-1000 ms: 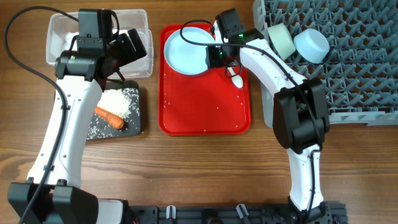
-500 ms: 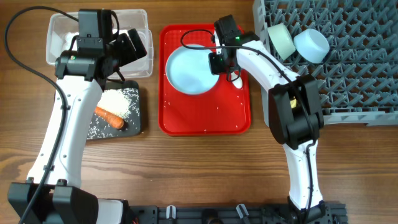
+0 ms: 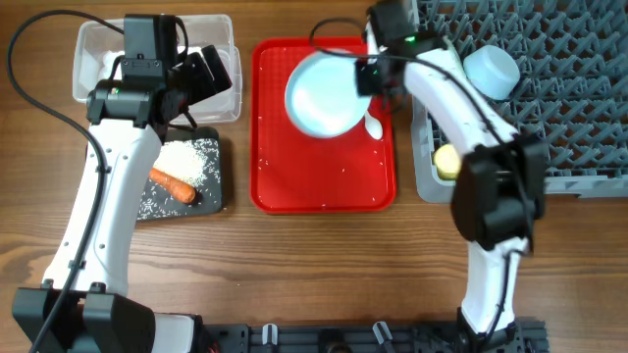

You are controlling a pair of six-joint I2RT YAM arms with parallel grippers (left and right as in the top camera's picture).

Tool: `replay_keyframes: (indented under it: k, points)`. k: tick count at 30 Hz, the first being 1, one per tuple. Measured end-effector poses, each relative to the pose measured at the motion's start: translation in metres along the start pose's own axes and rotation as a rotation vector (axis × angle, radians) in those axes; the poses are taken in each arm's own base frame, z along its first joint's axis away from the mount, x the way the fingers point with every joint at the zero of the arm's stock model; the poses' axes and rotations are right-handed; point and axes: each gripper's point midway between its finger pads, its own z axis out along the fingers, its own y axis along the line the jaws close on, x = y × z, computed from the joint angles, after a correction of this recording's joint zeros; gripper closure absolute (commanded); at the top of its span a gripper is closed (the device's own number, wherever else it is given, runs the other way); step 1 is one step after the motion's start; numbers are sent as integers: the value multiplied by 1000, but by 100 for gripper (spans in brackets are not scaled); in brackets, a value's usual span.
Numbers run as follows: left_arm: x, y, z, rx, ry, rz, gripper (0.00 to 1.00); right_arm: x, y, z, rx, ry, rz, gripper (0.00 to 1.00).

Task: Sort waste into correct bins and load items into the dishwasher rack
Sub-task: 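Lift the plate and stand it upright in the dish rack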

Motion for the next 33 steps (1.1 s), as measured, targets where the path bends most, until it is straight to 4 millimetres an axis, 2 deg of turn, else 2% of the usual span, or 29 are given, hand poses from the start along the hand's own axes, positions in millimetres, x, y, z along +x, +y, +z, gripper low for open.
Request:
replay_keyframes:
  k: [3,5,8,12,14,16,17,20,22,25,27,31,33]
  points:
    - [0,0,0,0,0,0,0,-43,-24,-66,108,-206,-6,96]
    - [0,0,0,0,0,0,0,-58,-32,-92,158,-292,-16,96]
    - [0,0,0,0,0,0,0,-74,-55,-119,301,-386,5,96]
    - [0,0,0,0,0,0,0,-91,-112,-170,600,-511,65,96]
    - [0,0,0,0,0,0,0,-89,-144,-183,703,-500,76,96]
    - [0,0,0,0,0,0,0,-82,-192,-192,789,-471,132,96]
    - [0,0,0,0,0,0,0,-79,-208,-195,813,-463,154,96]
    - [0,0,0,0,0,0,0,-61,-272,-210,910,-425,249,96]
    - [0,0,0,-1,0,0,0,-49,-305,-218,942,-399,282,96]
    - [0,0,0,0,0,0,0,-45,-341,-225,942,-396,269,96]
    - [0,0,0,0,0,0,0,-45,-350,-223,925,-391,228,96]
    - [0,0,0,0,0,0,0,-50,-355,-221,923,-379,141,96]
    - [0,0,0,0,0,0,0,-50,-359,-210,925,-347,103,96]
